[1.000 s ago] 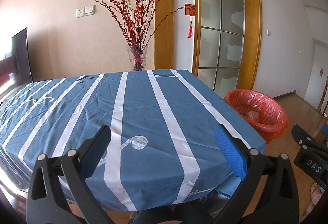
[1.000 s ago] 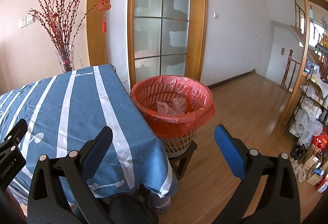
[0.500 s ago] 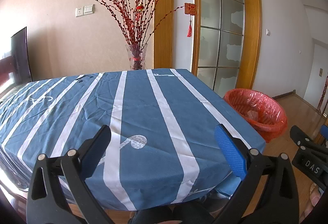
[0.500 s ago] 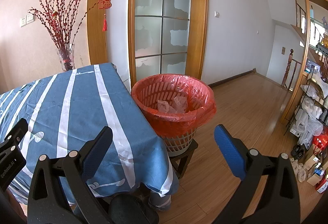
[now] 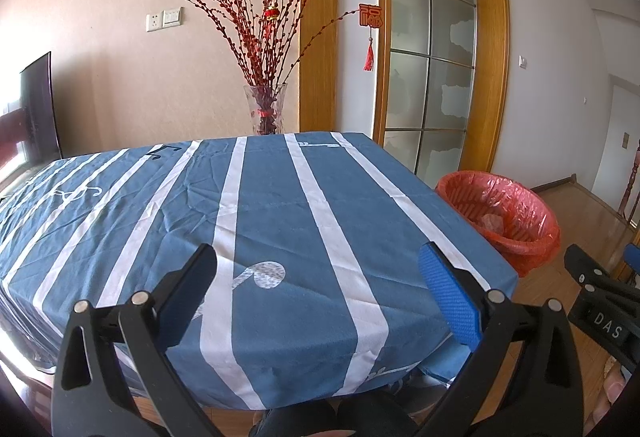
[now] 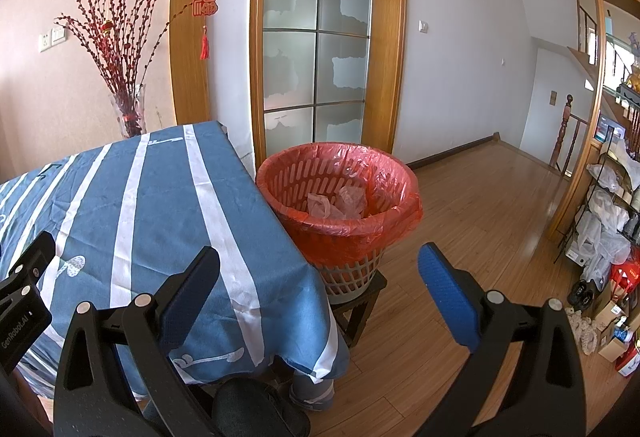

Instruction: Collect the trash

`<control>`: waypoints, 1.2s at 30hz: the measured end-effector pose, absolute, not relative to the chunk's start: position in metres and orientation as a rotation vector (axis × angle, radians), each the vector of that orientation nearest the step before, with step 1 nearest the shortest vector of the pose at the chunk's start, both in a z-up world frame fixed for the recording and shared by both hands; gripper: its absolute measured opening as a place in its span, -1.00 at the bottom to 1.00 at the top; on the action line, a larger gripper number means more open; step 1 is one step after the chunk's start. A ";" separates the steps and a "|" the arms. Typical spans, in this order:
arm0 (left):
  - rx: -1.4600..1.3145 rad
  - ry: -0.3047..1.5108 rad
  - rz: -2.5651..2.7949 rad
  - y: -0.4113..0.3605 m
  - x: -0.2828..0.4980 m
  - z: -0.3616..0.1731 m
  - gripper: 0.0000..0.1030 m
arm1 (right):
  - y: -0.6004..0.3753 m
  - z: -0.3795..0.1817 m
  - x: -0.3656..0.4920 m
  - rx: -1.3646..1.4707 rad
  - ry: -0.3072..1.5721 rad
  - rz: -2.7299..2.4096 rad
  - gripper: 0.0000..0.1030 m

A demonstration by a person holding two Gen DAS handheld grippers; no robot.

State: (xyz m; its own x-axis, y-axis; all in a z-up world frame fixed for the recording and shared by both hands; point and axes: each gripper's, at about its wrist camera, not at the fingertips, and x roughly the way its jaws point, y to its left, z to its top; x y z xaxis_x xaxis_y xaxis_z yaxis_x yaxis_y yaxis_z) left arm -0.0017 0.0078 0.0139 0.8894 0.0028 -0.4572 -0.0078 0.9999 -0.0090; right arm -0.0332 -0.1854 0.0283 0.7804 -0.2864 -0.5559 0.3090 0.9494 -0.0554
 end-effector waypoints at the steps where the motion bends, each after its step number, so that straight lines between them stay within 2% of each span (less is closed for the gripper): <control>1: -0.011 0.476 0.005 0.007 -0.002 0.013 0.92 | -0.185 0.028 -0.034 0.039 0.594 -0.322 0.92; 36: -0.012 0.497 -0.005 0.010 0.001 0.008 0.92 | -0.187 0.023 -0.038 0.043 0.600 -0.323 0.92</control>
State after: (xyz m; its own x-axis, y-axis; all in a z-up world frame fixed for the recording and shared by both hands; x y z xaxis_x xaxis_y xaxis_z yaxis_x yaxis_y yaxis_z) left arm 0.0005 0.0098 0.0082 0.8791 -0.0077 -0.4765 0.0016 0.9999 -0.0131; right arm -0.0376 -0.1872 0.0229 0.7766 -0.2862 -0.5612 0.3113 0.9488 -0.0532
